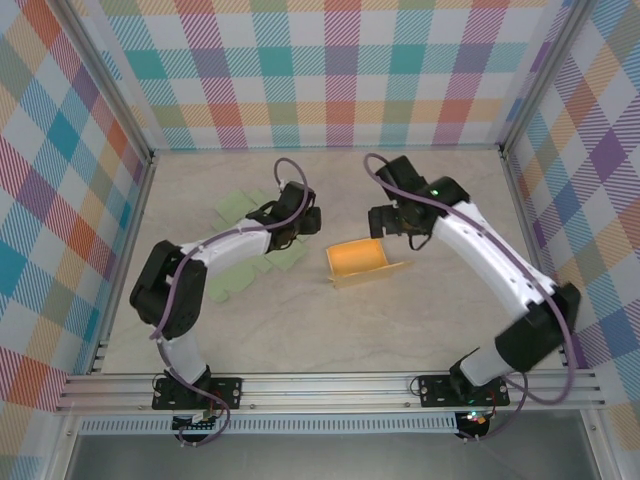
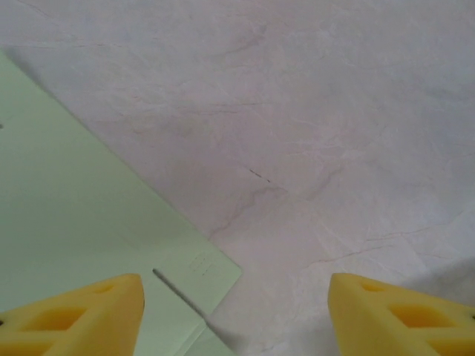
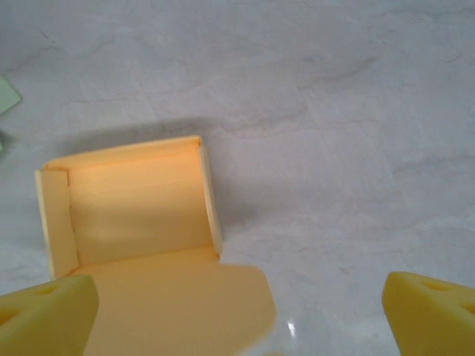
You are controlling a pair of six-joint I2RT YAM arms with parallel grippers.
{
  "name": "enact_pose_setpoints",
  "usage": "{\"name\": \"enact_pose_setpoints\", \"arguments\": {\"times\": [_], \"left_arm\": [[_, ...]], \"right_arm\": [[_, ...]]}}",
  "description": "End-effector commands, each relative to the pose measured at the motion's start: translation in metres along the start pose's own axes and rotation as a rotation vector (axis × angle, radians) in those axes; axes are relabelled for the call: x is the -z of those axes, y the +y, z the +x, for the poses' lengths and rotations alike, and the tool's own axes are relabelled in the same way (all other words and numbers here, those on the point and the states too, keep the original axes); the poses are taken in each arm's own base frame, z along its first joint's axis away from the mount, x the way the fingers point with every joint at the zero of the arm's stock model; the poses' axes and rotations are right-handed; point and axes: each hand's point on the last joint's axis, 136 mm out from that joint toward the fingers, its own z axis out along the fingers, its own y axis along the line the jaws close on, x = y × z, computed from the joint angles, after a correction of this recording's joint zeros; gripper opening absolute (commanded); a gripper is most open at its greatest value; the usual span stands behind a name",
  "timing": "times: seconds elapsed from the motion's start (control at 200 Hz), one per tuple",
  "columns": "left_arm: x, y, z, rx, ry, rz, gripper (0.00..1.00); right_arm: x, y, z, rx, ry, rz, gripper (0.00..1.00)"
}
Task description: Fold the paper box
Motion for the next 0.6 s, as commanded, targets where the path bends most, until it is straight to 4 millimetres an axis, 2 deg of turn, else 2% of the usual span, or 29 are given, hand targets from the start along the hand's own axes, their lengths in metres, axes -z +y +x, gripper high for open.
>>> {"name": "enact_pose_setpoints", "arguments": {"times": [0.0,0.12,0.235,0.33,0.41,0.525,0.595], "left_arm": [[-0.018,-0.007,0.002,-0.069,0.054,0.014,0.61],[-0.041,-0.017,0.010,-0.073,0.113,0.059,0.52],[-0.058,-0.028,0.022,-0.063,0.171,0.107,0.44],[-0.067,-0.032,0.033,-0.061,0.211,0.126,0.40],[-0.069,-0.033,0.041,-0.053,0.237,0.138,0.39],[-0.070,-0.032,0.056,-0.039,0.277,0.150,0.31],[-0.069,-0.031,0.067,-0.036,0.303,0.156,0.29]], "right_arm": [[0.013,-0.027,0.044,-0.099,0.059,0.036,1.00],[0.032,-0.050,0.082,-0.217,0.036,0.031,1.00],[0.026,-0.040,0.117,-0.275,0.073,-0.090,1.00],[0.006,-0.022,0.141,-0.328,0.122,-0.188,0.89],[-0.016,0.001,0.153,-0.387,0.141,-0.307,0.74],[-0.044,0.030,0.151,-0.483,0.108,-0.466,0.59],[-0.058,0.038,0.150,-0.524,0.093,-0.507,0.52]]}}
